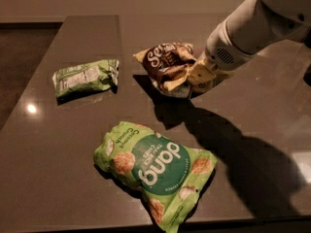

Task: Move brown chip bag near green rice chip bag

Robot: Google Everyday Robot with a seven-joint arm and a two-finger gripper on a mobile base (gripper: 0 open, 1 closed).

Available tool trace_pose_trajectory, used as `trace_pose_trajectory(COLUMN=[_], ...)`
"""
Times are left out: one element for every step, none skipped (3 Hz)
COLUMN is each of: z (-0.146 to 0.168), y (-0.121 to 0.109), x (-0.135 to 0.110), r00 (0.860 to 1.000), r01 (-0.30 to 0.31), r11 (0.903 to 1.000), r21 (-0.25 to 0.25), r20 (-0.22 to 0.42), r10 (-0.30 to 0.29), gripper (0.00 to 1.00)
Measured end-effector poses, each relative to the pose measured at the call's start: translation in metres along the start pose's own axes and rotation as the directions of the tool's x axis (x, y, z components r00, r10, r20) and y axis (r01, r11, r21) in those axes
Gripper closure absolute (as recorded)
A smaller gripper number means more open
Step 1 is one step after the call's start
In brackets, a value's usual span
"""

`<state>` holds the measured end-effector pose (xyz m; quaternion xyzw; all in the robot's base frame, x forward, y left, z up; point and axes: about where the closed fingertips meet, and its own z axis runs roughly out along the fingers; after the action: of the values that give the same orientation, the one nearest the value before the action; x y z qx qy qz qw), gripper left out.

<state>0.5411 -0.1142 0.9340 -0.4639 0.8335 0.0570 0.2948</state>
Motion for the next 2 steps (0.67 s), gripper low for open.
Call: trace_pose_trajectory(z=[-0.014,-0.028], y=[0.024,0.038], x=[0.000,0.008], r00=[0.998,0.995], r01=[0.067,0.097], r11=[0.9973,0.9947], r21=[-0.030,-0.033], r20=[0.008,0.017], r10=[-0.066,-0.096], gripper=[0.82,0.59])
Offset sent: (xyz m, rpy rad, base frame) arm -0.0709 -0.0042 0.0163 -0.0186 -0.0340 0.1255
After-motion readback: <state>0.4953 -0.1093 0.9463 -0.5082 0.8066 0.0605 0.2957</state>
